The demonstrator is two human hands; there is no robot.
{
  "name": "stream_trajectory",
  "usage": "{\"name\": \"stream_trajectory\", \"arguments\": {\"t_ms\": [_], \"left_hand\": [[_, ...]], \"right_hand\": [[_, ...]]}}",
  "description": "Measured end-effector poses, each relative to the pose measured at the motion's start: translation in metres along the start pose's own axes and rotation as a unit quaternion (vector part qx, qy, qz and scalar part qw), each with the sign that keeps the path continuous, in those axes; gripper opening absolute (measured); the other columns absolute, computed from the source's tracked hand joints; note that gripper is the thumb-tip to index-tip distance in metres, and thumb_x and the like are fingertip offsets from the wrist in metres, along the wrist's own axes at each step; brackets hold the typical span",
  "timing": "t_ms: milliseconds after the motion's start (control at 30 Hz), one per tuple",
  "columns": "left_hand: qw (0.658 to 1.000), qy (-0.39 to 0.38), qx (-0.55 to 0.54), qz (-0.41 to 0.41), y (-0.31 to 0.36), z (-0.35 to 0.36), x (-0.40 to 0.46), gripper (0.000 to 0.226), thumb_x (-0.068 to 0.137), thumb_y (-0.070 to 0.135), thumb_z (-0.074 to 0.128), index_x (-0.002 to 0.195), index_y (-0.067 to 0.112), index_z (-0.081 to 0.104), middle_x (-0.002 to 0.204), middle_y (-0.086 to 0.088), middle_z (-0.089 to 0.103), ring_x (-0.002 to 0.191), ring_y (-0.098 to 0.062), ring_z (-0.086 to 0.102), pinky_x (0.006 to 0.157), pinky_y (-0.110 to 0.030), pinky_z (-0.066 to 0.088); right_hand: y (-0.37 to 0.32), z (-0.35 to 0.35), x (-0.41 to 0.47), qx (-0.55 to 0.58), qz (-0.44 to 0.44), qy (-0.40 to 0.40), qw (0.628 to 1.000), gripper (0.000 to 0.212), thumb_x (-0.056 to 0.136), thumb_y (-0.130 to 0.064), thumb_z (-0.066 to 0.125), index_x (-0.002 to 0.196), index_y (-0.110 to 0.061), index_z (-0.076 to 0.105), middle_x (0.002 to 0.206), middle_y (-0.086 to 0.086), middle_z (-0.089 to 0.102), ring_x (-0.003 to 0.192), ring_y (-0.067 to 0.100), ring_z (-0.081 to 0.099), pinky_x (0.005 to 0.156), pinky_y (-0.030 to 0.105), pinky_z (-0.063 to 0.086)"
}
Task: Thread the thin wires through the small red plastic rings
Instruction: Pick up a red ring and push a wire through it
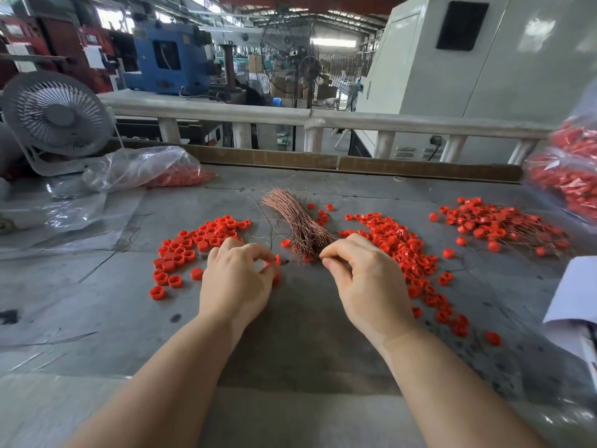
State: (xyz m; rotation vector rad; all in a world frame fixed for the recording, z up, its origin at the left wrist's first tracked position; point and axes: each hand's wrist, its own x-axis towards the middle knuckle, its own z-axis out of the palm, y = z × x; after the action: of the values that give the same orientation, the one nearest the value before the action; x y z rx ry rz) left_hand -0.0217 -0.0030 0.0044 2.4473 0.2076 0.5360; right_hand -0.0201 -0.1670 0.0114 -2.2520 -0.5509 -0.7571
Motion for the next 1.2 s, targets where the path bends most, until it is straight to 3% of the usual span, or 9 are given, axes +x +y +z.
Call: {"name": "stream_trajectory", "arguments": {"t_ms": [233, 400, 500, 600, 700, 833, 967, 1067, 1200], "left_hand": [[0.999, -0.023, 0.032, 0.036, 0.001, 0.002, -0.001, 0.018, 0.076, 0.035, 0.073, 0.093, 0.027, 0.073, 0.093, 0.007, 0.043, 0.105, -0.022, 0.043, 0.086, -0.029, 0.03], [0.996, -0.029, 0.028, 0.075, 0.0, 0.003, -0.001, 0.014, 0.074, 0.033, 0.075, 0.085, 0.024, 0.073, 0.088, 0.009, 0.044, 0.097, -0.019, 0.044, 0.078, -0.025, 0.028], [0.991, -0.011, -0.097, 0.086, 0.004, 0.002, -0.002, 0.01, 0.074, 0.025, 0.076, 0.073, 0.028, 0.067, 0.077, 0.012, 0.055, 0.075, -0.011, 0.052, 0.067, -0.02, 0.031], [0.957, -0.039, -0.286, 0.035, 0.013, 0.0, -0.005, 0.017, 0.076, 0.01, 0.074, 0.071, 0.024, 0.065, 0.062, 0.011, 0.064, 0.054, -0.002, 0.056, 0.056, -0.015, 0.045], [0.911, -0.07, -0.406, 0.012, 0.019, -0.002, -0.007, 0.024, 0.075, -0.007, 0.069, 0.078, 0.016, 0.065, 0.069, 0.003, 0.067, 0.055, 0.0, 0.059, 0.053, -0.012, 0.046], [0.874, -0.094, -0.477, 0.008, 0.018, -0.006, -0.007, 0.031, 0.073, -0.014, 0.066, 0.09, 0.011, 0.063, 0.08, 0.0, 0.072, 0.069, -0.004, 0.066, 0.057, -0.012, 0.047], [0.836, -0.124, -0.534, -0.018, 0.019, -0.007, -0.008, 0.024, 0.076, -0.012, 0.063, 0.088, 0.008, 0.063, 0.077, -0.001, 0.071, 0.071, -0.01, 0.066, 0.065, -0.02, 0.054], [0.831, -0.135, -0.538, -0.025, 0.02, -0.007, -0.008, 0.016, 0.075, -0.009, 0.064, 0.087, 0.001, 0.065, 0.075, -0.004, 0.071, 0.069, -0.011, 0.065, 0.067, -0.019, 0.055], [0.824, -0.146, -0.547, -0.028, 0.021, -0.007, -0.008, 0.018, 0.073, -0.008, 0.065, 0.085, 0.006, 0.068, 0.077, -0.004, 0.072, 0.074, -0.01, 0.067, 0.075, -0.019, 0.055]], "right_hand": [[0.001, 0.0, 0.0, 0.014, 0.01, -0.002, 1.0, 0.011, 0.083, -0.004, 0.063, 0.085, -0.012, 0.07, 0.082, 0.002, 0.062, 0.071, 0.026, 0.058, 0.068, 0.044, 0.049], [0.0, 0.0, 0.001, 0.023, 0.013, 0.004, 1.0, 0.01, 0.083, -0.003, 0.063, 0.084, -0.011, 0.07, 0.081, 0.001, 0.062, 0.071, 0.023, 0.057, 0.067, 0.042, 0.049], [0.0, 0.0, 0.002, 0.039, 0.022, 0.007, 0.999, 0.011, 0.083, -0.003, 0.063, 0.084, -0.011, 0.069, 0.081, 0.001, 0.062, 0.072, 0.021, 0.057, 0.068, 0.041, 0.048], [0.0, 0.0, 0.003, 0.062, 0.03, 0.021, 0.997, 0.011, 0.082, -0.001, 0.063, 0.082, -0.01, 0.069, 0.08, 0.002, 0.061, 0.072, 0.019, 0.056, 0.069, 0.039, 0.046], [-0.001, -0.001, 0.004, 0.083, 0.03, 0.034, 0.996, 0.012, 0.082, 0.001, 0.063, 0.081, -0.009, 0.069, 0.079, 0.0, 0.058, 0.07, 0.017, 0.054, 0.067, 0.037, 0.046], [-0.002, -0.001, 0.004, 0.093, 0.017, 0.034, 0.995, 0.012, 0.082, 0.001, 0.063, 0.081, -0.01, 0.069, 0.079, -0.003, 0.057, 0.072, 0.014, 0.055, 0.068, 0.033, 0.047], [-0.003, -0.001, 0.005, 0.098, -0.001, 0.035, 0.995, 0.01, 0.083, -0.001, 0.063, 0.082, -0.009, 0.069, 0.08, -0.004, 0.058, 0.074, 0.012, 0.056, 0.068, 0.031, 0.048], [-0.003, -0.002, 0.004, 0.102, -0.009, 0.039, 0.994, 0.009, 0.082, -0.004, 0.062, 0.082, -0.009, 0.069, 0.079, -0.005, 0.057, 0.072, 0.008, 0.053, 0.068, 0.026, 0.046], [-0.003, -0.002, 0.005, 0.1, -0.006, 0.043, 0.994, 0.009, 0.081, -0.002, 0.063, 0.082, -0.009, 0.069, 0.077, -0.008, 0.055, 0.071, 0.004, 0.049, 0.066, 0.021, 0.042]]}}
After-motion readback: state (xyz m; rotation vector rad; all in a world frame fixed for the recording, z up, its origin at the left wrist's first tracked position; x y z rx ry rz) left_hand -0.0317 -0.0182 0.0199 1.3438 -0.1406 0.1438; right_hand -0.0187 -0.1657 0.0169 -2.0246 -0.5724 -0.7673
